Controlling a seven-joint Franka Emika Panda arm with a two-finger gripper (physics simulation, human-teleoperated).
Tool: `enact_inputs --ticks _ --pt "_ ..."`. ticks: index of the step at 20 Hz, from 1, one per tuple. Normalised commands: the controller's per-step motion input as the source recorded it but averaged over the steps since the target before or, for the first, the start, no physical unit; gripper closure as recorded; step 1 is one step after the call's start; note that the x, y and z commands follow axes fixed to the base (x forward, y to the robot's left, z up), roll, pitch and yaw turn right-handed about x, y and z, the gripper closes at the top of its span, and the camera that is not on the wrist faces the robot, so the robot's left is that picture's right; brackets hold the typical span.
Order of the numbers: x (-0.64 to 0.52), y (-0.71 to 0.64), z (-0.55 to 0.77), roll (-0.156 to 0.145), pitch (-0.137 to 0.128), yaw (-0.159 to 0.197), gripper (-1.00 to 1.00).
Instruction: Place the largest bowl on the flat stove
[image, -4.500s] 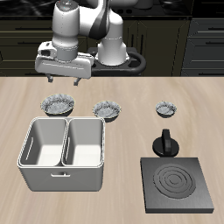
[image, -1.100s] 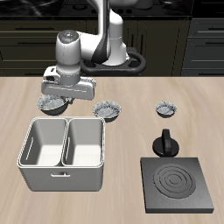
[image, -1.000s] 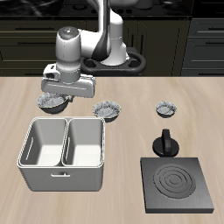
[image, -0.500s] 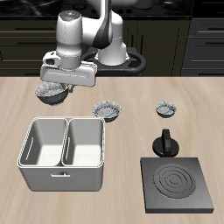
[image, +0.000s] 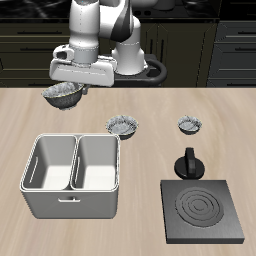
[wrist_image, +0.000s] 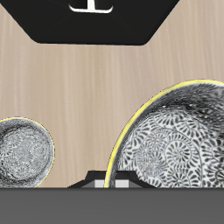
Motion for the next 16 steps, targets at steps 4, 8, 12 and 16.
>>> enact_inputs --ticks 4,8,12,16 --pt "0.03 0.27 0.34 0.019 0.014 0.021 1.00" --pt "0.06 0.39 0.33 0.012 -0.060 0.077 1.00" --pt "0.23 0.43 0.20 0.029 0.019 0.001 1.00" --pt "0.36 0.61 0.25 0.040 0.001 -0.028 1.00"
